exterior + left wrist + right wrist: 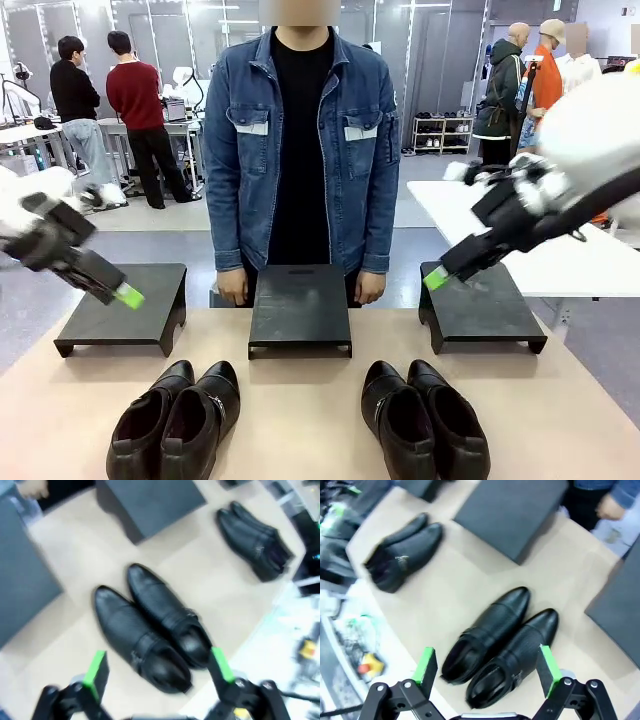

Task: Place the shoes on the stand as instructed by the person.
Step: Pick up one pair of Shoes and place it on the Shoes Stand indicated by the person.

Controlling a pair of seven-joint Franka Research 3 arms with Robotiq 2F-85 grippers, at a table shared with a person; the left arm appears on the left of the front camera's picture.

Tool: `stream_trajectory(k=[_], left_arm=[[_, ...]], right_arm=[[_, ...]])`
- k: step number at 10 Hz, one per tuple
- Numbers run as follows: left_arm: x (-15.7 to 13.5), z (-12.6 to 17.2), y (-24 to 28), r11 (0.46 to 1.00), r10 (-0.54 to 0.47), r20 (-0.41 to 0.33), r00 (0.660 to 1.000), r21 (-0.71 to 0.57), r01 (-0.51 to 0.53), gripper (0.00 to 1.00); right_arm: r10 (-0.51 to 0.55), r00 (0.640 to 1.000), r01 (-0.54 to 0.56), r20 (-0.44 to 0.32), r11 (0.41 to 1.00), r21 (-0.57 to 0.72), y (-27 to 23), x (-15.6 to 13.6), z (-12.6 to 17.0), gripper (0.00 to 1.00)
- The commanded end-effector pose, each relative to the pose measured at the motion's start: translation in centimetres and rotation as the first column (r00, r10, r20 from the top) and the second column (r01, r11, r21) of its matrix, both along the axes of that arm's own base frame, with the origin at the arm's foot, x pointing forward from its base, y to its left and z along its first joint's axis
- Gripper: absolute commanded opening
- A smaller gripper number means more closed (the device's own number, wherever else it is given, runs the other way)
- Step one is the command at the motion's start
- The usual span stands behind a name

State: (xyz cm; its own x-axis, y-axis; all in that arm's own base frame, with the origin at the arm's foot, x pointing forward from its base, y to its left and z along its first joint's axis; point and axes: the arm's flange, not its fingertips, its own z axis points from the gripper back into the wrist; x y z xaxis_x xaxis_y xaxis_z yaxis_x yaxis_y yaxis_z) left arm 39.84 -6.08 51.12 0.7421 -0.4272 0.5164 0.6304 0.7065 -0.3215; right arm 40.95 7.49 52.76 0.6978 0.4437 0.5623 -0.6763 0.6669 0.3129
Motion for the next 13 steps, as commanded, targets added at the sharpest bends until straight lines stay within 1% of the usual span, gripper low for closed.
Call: stream_trajectory(k=[1,3,4,5,6,7,8,9,10,11,12,13], left_arm=[[-1.3,1.2,6.5,0.976,-0.002,-0.133,0.991,-0.216,-0.027,1.00],[-4.0,1.5,12.0,0.923,0.033,-0.150,0.988,-0.374,-0.087,1.00],[-5.5,1.0,14.7,0.892,0.036,-0.188,0.981,-0.437,-0.116,1.00],[-7.3,-0.1,17.5,0.853,0.043,-0.219,0.975,-0.500,-0.150,1.00],[-9.1,-1.2,20.0,0.817,0.048,-0.232,0.972,-0.551,-0.172,1.00],[-10.8,-2.1,22.8,0.780,0.080,-0.231,0.970,-0.591,-0.205,1.00],[-12.3,-2.9,25.1,0.770,0.122,-0.243,0.962,-0.589,-0.247,1.00],[-13.9,-3.8,27.1,0.740,0.181,-0.285,0.941,-0.591,-0.321,1.00],[-15.0,-4.3,28.3,0.716,0.208,-0.272,0.940,-0.613,-0.336,1.00],[-15.5,-4.9,28.9,0.700,0.223,-0.272,0.936,-0.624,-0.348,1.00],[-15.5,-5.0,28.9,0.701,0.219,-0.266,0.939,-0.626,-0.341,1.00],[-15.4,-5.1,28.9,0.704,0.214,-0.251,0.944,-0.631,-0.327,1.00]], right_arm=[[0.039,0.988,-0.006,-0.147,0.976,0.219,-7.3,0.6,-0.5,1.00],[0.011,0.983,0.060,-0.183,0.925,0.375,-14.2,-1.3,-1.6,1.00],[-0.006,0.980,0.088,-0.197,0.907,0.412,-17.4,-2.6,-2.4,1.00],[-0.012,0.978,0.112,-0.210,0.874,0.473,-20.9,-4.2,-3.7,1.00],[-0.033,0.973,0.149,-0.228,0.845,0.514,-23.9,-5.7,-4.9,1.00],[-0.069,0.968,0.193,-0.240,0.818,0.542,-26.6,-7.1,-5.9,1.00],[-0.116,0.961,0.244,-0.253,0.786,0.568,-29.1,-8.4,-6.7,1.00],[-0.172,0.953,0.292,-0.250,0.748,0.597,-31.2,-10.1,-7.2,1.00],[-0.214,0.941,0.332,-0.261,0.724,0.605,-32.6,-11.3,-7.9,1.00],[-0.222,0.934,0.351,-0.279,0.718,0.602,-33.0,-11.9,-8.5,1.00],[-0.219,0.936,0.345,-0.275,0.721,0.601,-32.7,-12.0,-8.6,1.00],[-0.213,0.943,0.325,-0.254,0.741,0.587,-32.3,-12.0,-8.5,1.00]])
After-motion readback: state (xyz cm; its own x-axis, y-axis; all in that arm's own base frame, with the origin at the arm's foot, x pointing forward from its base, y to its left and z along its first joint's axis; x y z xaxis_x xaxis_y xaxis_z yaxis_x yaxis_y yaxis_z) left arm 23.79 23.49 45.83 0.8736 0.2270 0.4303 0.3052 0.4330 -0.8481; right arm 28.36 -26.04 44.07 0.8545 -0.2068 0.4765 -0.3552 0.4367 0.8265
